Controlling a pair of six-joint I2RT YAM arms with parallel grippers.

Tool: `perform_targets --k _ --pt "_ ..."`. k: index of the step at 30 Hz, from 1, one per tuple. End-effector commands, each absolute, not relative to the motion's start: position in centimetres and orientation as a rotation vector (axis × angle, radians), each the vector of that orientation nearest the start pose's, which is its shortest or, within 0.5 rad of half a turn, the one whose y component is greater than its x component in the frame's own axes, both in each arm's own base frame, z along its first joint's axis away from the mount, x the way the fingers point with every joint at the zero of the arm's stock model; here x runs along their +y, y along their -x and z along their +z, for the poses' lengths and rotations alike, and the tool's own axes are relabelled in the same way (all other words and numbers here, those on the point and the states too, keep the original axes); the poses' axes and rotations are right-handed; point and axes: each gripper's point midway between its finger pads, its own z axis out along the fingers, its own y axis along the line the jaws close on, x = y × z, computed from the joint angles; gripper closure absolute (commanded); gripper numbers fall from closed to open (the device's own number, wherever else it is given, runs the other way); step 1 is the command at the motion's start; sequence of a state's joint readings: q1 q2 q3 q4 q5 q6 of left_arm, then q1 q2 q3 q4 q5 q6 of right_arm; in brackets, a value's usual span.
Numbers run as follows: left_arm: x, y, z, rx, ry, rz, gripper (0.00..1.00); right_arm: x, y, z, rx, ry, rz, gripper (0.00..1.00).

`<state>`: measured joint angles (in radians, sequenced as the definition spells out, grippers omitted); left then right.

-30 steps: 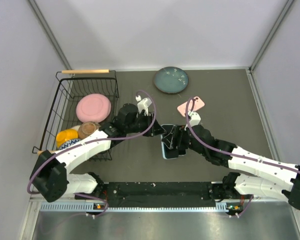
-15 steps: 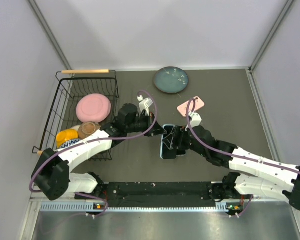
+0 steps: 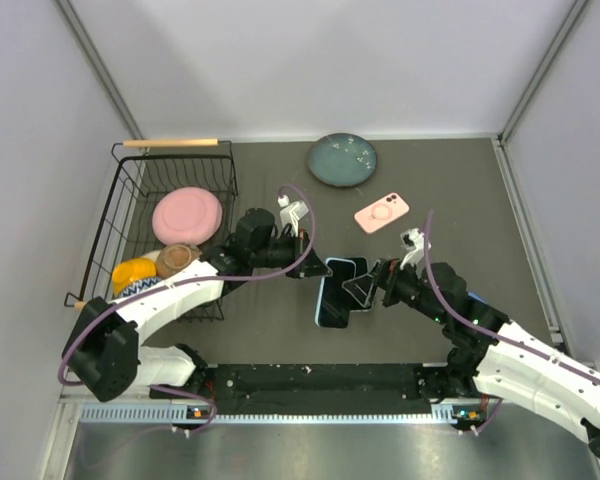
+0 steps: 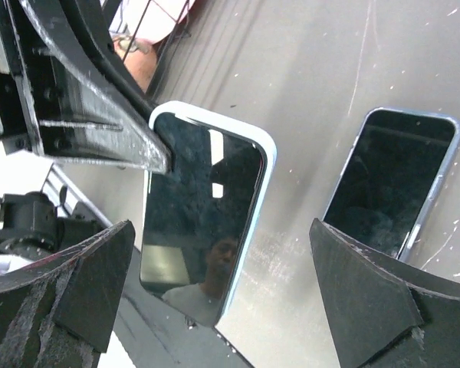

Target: Put the phone into the phone case

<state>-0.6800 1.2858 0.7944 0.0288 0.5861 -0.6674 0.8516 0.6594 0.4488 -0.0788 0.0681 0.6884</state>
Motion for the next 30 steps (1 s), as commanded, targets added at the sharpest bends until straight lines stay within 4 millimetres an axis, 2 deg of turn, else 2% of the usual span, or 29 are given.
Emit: perform_targets --k 1,3,4,6,7,12,15,16,18,19,20,21,22,23,24,27,30 --pt "-32.0 -19.9 22.3 2.086 -0.482 -1.489 1.00 24.2 -16.8 20.2 1.859 0.227 1.158 0.05" --pt "-31.9 -19.7 22.7 2.071 -0.477 -1.511 1.00 24.5 -16.3 20.2 1.845 0.247 1.216 0.10" --pt "-32.0 -19.6 23.0 2.068 -0.461 -1.532 1.00 24.7 -16.1 19.4 1.857 0.240 1.248 0.12" --pt "-32.0 -19.3 23.4 2.042 -0.463 -1.572 1.00 25.4 -15.5 20.2 1.803 0.278 1.333 0.20" --pt "-32.0 -19.2 23.6 2.046 -0.450 -1.593 1.00 25.5 -15.4 19.6 1.819 0.270 1.351 0.25" --pt "-31.9 -18.9 24.1 2.033 -0.438 -1.638 1.00 26.1 -15.3 19.9 1.792 0.284 1.398 0.34" --pt "-31.7 -18.9 24.3 2.024 -0.421 -1.659 1.00 26.4 -15.1 20.3 1.765 0.290 1.436 0.47" --pt "-31.7 -18.9 24.5 2.020 -0.412 -1.671 1.00 26.4 -15.1 20.2 1.767 0.282 1.444 0.57" --pt "-31.6 -19.0 24.4 2.021 -0.402 -1.677 1.00 26.4 -15.1 20.6 1.753 0.267 1.461 0.71" --pt "-31.6 -18.8 24.4 2.019 -0.411 -1.687 1.00 26.4 -15.1 20.6 1.753 0.259 1.473 0.86" --pt "-31.7 -18.7 24.5 2.016 -0.419 -1.692 1.00 26.2 -15.4 20.6 1.753 0.245 1.474 0.93" --pt "-31.6 -18.6 24.4 2.019 -0.421 -1.695 0.91 26.1 -15.5 20.8 1.757 0.220 1.487 0.99" --pt "-31.6 -18.6 24.5 2.017 -0.419 -1.693 0.84 26.1 -15.6 21.0 1.755 0.208 1.495 1.00" --pt "-31.5 -18.5 24.5 2.016 -0.420 -1.693 0.78 25.8 -15.9 21.2 1.751 0.186 1.494 1.00" --pt "-31.4 -18.4 24.4 2.015 -0.420 -1.691 0.67 25.7 -16.0 21.3 1.755 0.161 1.510 1.00" --pt "-31.2 -17.9 24.2 2.012 -0.433 -1.701 0.50 25.1 -16.7 21.7 1.738 0.088 1.535 1.00" --pt "-30.9 -17.0 23.9 1.998 -0.456 -1.731 0.47 24.3 -17.3 22.3 1.705 0.012 1.587 1.00"
